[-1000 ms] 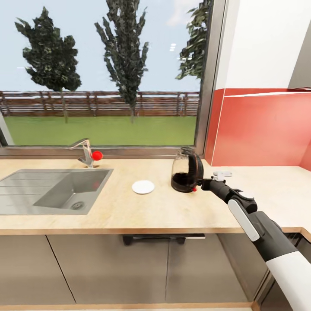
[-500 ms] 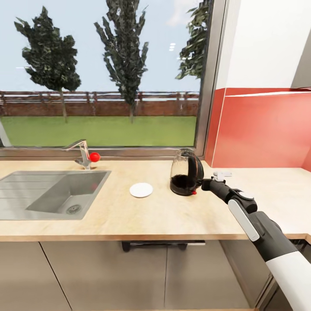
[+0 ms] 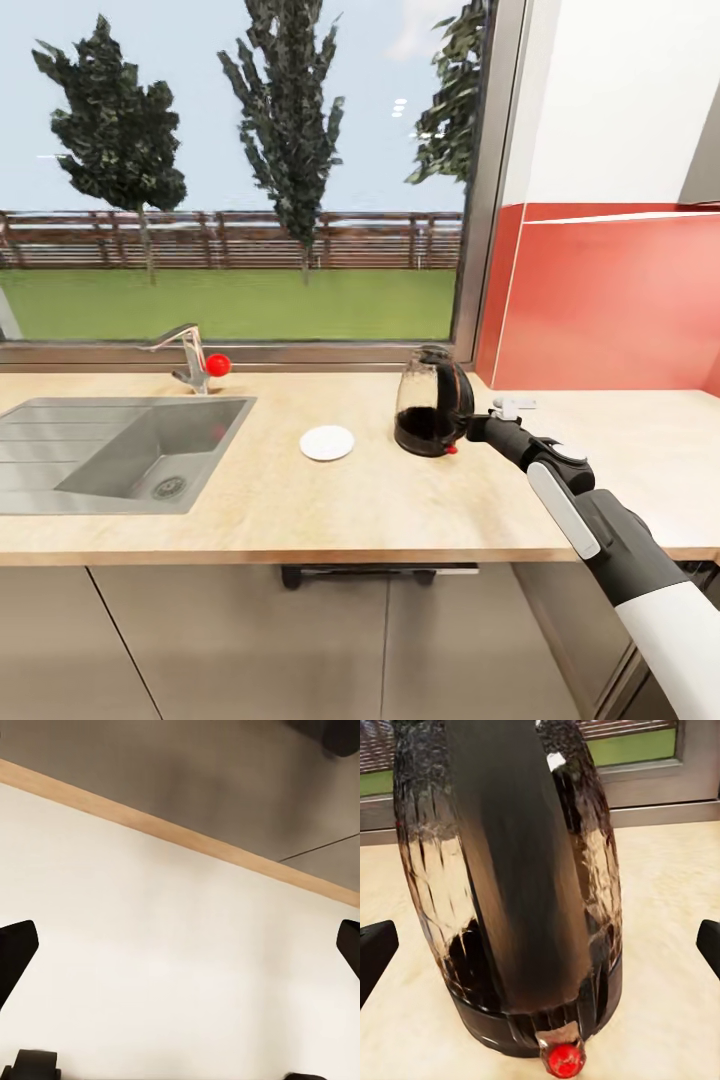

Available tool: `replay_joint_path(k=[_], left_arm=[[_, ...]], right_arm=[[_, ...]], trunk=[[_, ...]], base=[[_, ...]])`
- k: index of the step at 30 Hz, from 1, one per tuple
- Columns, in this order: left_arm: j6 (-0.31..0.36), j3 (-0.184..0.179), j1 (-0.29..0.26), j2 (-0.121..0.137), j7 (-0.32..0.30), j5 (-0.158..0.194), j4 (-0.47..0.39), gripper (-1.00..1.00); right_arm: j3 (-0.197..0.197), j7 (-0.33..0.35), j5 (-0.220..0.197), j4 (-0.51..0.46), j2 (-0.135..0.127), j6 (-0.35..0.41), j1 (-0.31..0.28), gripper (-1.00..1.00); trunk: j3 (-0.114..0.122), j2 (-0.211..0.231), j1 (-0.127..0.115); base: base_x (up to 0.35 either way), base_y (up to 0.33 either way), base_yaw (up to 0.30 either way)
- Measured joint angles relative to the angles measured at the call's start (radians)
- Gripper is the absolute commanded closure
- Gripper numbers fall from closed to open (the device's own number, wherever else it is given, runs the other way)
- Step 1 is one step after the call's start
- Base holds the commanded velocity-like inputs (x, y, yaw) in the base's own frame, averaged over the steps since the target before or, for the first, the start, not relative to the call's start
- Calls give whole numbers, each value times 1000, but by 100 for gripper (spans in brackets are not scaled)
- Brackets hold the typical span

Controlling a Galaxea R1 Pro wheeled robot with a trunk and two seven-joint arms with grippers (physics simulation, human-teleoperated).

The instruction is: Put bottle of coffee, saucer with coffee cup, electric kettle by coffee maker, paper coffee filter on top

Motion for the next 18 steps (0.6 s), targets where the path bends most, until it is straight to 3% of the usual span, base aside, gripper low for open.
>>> replay_joint_path(k=[18], left_arm=[[0, 2, 0, 0, 0, 0, 0, -100]], right_arm=[[0, 0, 0, 0, 0, 0, 0, -100]], trunk=[[0, 0, 0]], base=[[26, 5, 0]])
